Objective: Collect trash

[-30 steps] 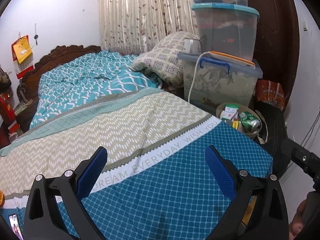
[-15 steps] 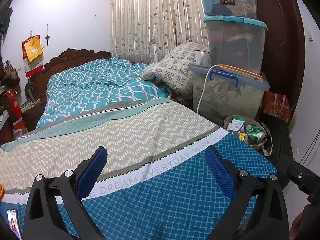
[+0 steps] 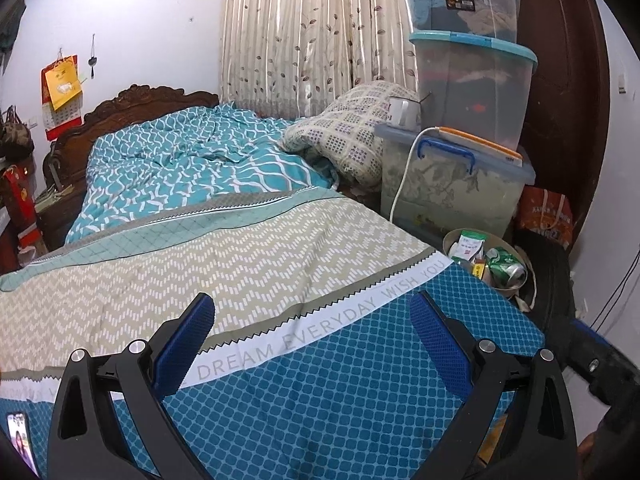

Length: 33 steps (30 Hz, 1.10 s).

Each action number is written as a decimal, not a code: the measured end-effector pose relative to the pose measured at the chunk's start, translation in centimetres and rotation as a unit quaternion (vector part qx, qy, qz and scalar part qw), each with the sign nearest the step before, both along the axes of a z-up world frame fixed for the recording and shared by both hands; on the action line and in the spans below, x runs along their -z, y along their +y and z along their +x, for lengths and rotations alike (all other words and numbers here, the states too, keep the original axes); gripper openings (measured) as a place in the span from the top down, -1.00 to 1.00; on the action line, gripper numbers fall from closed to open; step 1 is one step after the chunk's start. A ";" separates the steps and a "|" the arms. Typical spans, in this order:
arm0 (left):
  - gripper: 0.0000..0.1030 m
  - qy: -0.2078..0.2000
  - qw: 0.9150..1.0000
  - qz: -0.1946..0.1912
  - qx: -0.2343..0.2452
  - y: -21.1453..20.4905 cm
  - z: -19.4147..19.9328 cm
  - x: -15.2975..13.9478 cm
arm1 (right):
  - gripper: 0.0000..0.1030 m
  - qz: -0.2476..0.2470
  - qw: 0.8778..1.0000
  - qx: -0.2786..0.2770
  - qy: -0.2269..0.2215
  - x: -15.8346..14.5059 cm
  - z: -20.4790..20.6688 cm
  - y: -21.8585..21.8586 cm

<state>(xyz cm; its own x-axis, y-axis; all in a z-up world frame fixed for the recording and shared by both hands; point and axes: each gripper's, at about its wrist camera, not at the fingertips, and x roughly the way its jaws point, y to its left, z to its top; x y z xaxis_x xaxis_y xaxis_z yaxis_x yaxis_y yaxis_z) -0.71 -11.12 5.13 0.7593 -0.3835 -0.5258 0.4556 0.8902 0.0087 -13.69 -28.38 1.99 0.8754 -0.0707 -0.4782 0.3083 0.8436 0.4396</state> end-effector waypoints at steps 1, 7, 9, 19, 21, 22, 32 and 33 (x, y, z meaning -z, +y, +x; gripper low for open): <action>-0.83 0.000 1.000 -0.001 -0.001 0.1 0.0 0.0 | -0.93 0.001 1.000 -0.003 0.002 0.1 0.2 0.1; -0.83 -0.001 1.000 0.001 -0.009 0.2 0.3 0.1 | -0.93 0.004 1.000 -0.005 0.006 0.3 0.3 0.3; -0.83 -0.003 1.000 0.006 -0.010 0.1 0.3 0.2 | -0.93 0.007 1.000 -0.004 0.008 0.5 0.4 0.3; -0.83 -0.003 1.000 0.013 -0.015 -0.1 0.4 0.4 | -0.93 0.009 1.000 0.000 0.007 0.4 0.2 0.0; -0.83 -0.003 1.000 0.012 -0.018 -0.1 0.4 0.3 | -0.93 0.010 1.000 0.000 0.006 0.4 0.0 0.0; -0.83 -0.004 1.000 0.013 -0.018 -0.1 0.3 0.3 | -0.93 0.009 1.000 0.000 0.006 0.4 0.1 0.0; -0.83 -0.020 0.999 0.023 -0.016 -0.5 -0.5 0.1 | -0.93 0.014 1.000 0.003 0.004 0.5 -0.2 -0.4; -0.83 -0.018 0.999 0.024 -0.017 -0.5 -0.5 0.1 | -0.93 0.015 1.000 0.003 0.004 0.5 -0.2 -0.5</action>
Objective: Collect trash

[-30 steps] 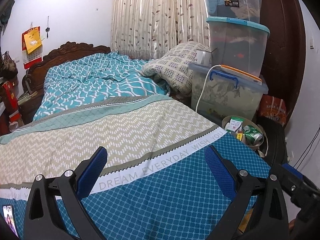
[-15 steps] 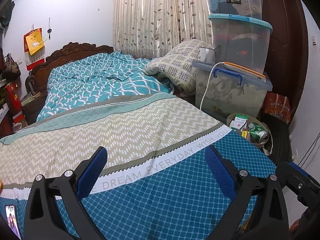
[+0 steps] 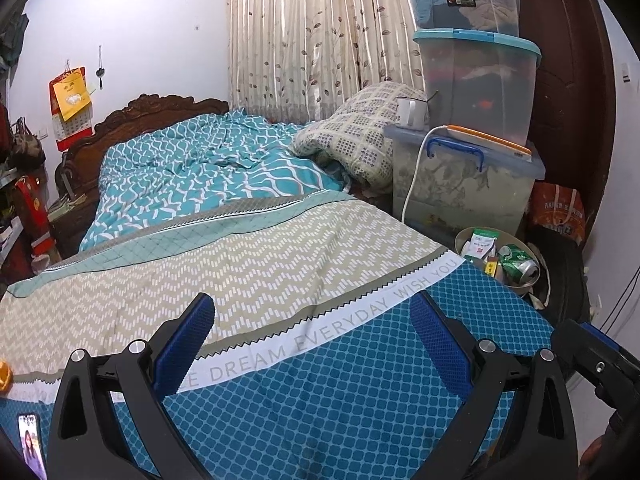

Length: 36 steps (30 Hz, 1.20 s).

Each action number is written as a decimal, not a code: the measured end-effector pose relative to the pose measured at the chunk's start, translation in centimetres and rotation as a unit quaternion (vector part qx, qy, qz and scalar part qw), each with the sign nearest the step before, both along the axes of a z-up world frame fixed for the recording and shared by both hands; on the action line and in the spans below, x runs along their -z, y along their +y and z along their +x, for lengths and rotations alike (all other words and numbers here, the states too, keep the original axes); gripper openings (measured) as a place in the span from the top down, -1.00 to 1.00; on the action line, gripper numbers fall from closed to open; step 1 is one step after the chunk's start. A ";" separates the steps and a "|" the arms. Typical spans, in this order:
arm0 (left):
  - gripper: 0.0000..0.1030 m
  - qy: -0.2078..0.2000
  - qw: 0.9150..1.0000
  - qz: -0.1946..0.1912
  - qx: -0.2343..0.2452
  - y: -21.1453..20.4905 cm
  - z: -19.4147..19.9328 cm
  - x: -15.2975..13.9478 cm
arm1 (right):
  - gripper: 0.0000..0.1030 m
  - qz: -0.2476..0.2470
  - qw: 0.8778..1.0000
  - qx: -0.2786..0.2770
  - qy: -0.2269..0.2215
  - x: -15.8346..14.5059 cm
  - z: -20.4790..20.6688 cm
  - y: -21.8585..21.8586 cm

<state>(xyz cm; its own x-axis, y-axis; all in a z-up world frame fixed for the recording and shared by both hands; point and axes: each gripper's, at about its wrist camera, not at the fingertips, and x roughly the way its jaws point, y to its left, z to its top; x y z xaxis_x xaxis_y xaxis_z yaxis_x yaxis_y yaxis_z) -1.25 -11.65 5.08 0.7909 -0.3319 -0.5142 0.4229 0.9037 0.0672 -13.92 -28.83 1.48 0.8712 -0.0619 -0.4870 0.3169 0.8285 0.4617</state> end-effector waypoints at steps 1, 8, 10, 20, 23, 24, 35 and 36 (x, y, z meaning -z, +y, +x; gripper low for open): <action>-0.83 0.002 1.000 0.000 -0.001 0.0 0.0 0.0 | -0.93 0.001 1.000 0.000 0.000 0.0 0.0 0.0; -0.83 0.000 1.000 0.012 -0.009 -0.2 -0.2 0.1 | -0.93 0.005 1.000 0.001 0.001 0.1 0.1 -0.2; -0.83 -0.002 1.000 0.017 -0.004 -0.4 -0.3 0.2 | -0.93 0.004 1.000 0.001 0.000 0.1 0.0 -0.2; -0.83 -0.002 1.000 0.016 0.003 -0.6 -0.2 0.3 | -0.93 0.005 1.000 0.003 -0.001 0.2 0.1 -0.5; -0.83 -0.003 1.000 0.018 0.000 -0.6 -0.2 0.3 | -0.93 0.006 1.000 0.003 0.000 0.2 0.1 -0.5; -0.83 -0.004 1.000 0.019 0.000 -0.7 -0.2 0.3 | -0.93 0.006 1.000 0.003 0.000 0.2 0.1 -0.5; -0.83 -0.007 1.000 0.023 -0.002 -0.8 -0.3 0.3 | -0.93 0.004 1.000 0.003 -0.001 0.1 0.1 -0.6; -0.83 -0.006 1.000 0.023 -0.002 -0.8 -0.3 0.3 | -0.93 0.004 1.000 0.003 -0.001 0.1 0.1 -0.5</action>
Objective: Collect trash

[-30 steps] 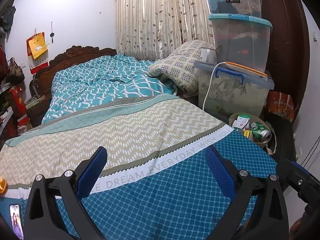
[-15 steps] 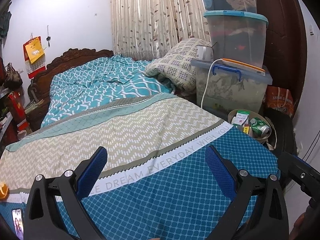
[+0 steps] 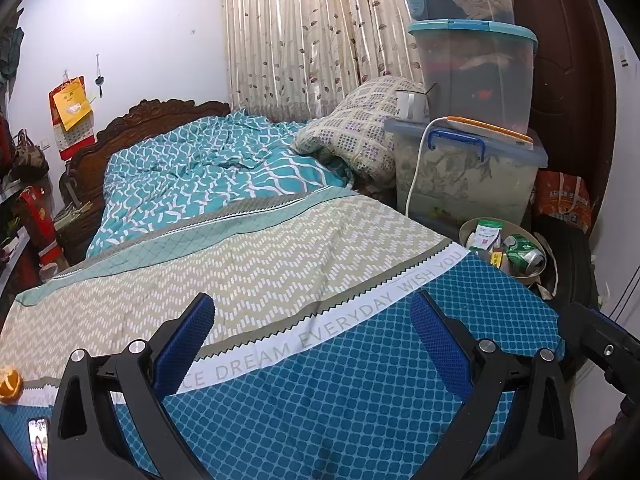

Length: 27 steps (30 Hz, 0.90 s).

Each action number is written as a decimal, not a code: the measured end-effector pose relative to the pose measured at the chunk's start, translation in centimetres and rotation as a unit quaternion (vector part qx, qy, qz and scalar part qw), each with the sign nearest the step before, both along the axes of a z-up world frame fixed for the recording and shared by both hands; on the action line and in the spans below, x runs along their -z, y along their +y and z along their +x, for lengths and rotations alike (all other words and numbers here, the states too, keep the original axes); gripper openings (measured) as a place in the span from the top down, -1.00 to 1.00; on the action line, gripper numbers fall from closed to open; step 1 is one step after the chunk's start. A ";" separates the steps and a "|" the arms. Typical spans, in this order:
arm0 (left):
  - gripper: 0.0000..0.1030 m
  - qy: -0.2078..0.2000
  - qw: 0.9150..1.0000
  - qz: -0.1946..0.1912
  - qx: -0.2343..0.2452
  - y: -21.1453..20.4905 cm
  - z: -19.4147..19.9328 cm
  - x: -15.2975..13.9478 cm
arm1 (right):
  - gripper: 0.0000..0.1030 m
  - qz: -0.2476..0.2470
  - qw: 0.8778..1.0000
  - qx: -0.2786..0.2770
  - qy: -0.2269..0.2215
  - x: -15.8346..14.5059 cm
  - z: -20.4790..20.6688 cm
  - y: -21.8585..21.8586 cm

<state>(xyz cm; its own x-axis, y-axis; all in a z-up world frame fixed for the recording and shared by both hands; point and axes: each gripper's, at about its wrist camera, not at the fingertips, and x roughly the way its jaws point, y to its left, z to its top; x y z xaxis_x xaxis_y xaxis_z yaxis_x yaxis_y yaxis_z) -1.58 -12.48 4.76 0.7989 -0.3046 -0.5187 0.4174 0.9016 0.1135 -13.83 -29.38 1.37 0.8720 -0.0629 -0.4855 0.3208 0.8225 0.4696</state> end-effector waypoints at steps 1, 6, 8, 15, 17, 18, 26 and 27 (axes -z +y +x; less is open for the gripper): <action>-0.83 0.001 1.000 0.000 -0.001 0.0 0.0 0.0 | -0.93 0.000 1.000 0.000 0.000 0.0 0.0 0.0; -0.83 0.003 1.000 0.002 -0.001 0.2 0.1 0.1 | -0.93 0.001 1.000 0.001 0.000 -0.1 0.0 0.0; -0.83 0.003 1.000 0.002 0.000 0.2 0.0 0.1 | -0.93 0.001 1.000 0.001 -0.001 -0.1 0.0 0.0; -0.83 0.001 1.000 0.007 0.001 0.0 -0.1 0.2 | -0.93 0.002 1.000 0.002 -0.001 0.0 -0.1 0.0; -0.83 0.002 1.000 0.007 0.001 -0.1 -0.1 0.3 | -0.93 0.003 1.000 0.003 -0.001 0.0 -0.1 0.0; -0.83 0.002 1.000 0.007 0.001 -0.1 -0.1 0.3 | -0.93 0.004 1.000 0.003 -0.001 0.0 -0.2 0.0; -0.83 0.003 1.000 0.011 0.004 -0.2 -0.1 0.5 | -0.93 0.005 1.000 0.004 -0.001 0.1 -0.2 0.0; -0.83 0.003 1.000 0.010 0.003 -0.3 -0.1 0.5 | -0.93 0.005 1.000 0.005 -0.001 0.2 -0.2 0.0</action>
